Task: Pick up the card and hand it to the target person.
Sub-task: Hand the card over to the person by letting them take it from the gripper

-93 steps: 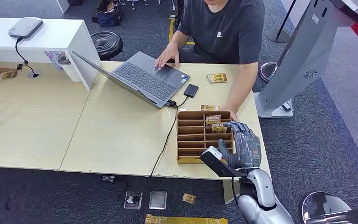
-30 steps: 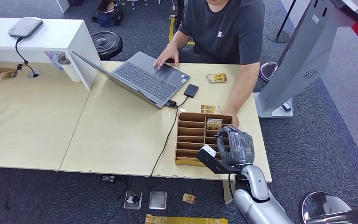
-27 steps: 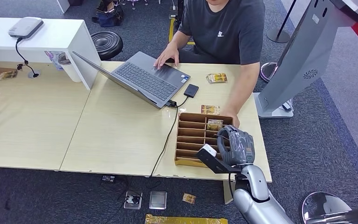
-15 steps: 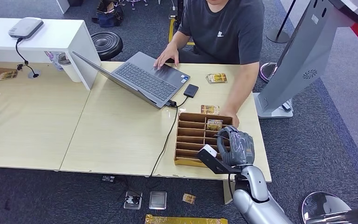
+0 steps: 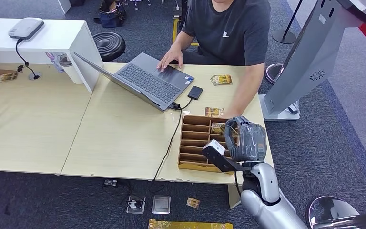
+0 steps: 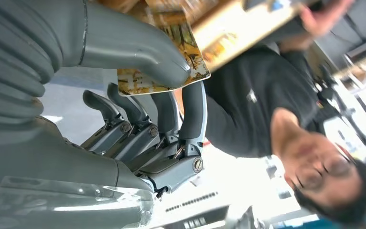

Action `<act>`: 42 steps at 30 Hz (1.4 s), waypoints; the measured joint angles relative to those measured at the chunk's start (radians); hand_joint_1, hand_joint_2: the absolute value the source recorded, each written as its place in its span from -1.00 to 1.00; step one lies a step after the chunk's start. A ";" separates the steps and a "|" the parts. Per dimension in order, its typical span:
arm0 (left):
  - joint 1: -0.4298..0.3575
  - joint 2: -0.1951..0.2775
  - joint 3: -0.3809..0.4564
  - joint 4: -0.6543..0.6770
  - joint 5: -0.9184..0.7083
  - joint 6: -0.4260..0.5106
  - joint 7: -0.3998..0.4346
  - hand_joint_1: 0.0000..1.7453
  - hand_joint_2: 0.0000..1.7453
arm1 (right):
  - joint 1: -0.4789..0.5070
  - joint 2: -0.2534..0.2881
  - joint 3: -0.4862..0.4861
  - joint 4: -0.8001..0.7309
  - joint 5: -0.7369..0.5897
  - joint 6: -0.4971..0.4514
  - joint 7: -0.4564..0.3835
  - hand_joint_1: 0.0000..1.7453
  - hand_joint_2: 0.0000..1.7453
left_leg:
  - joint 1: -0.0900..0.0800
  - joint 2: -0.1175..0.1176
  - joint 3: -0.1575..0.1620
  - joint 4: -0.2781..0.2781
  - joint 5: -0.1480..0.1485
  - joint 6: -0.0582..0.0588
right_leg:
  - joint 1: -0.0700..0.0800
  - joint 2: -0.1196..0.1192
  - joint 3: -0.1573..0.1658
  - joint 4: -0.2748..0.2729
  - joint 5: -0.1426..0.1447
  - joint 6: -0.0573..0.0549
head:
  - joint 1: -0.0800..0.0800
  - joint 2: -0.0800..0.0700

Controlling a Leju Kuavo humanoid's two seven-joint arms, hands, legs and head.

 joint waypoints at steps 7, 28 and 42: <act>0.000 0.000 0.000 0.000 0.000 0.003 -0.007 -1.00 1.00 | -0.045 -0.012 0.002 -0.138 0.020 -0.002 0.012 0.75 1.00 | 0.000 0.000 0.000 0.000 0.000 0.000 | 0.000 0.000 0.000 0.000 0.000 0.000 | 0.000 0.000; -0.007 -0.006 -0.002 0.000 -0.024 0.006 -0.038 -1.00 1.00 | -0.339 0.094 0.066 0.275 -0.259 -0.010 -0.205 0.98 1.00 | 0.000 -0.001 -0.001 0.000 0.000 0.000 | 0.000 -0.001 0.000 0.001 0.000 0.000 | 0.000 0.000; -0.007 -0.006 -0.004 0.000 -0.014 0.006 -0.030 -1.00 1.00 | -0.394 0.162 0.062 0.562 -0.169 -0.053 -0.244 -1.00 1.00 | 0.000 -0.001 -0.001 0.000 0.000 0.000 | 0.000 0.000 0.000 0.001 0.000 0.000 | -0.001 0.000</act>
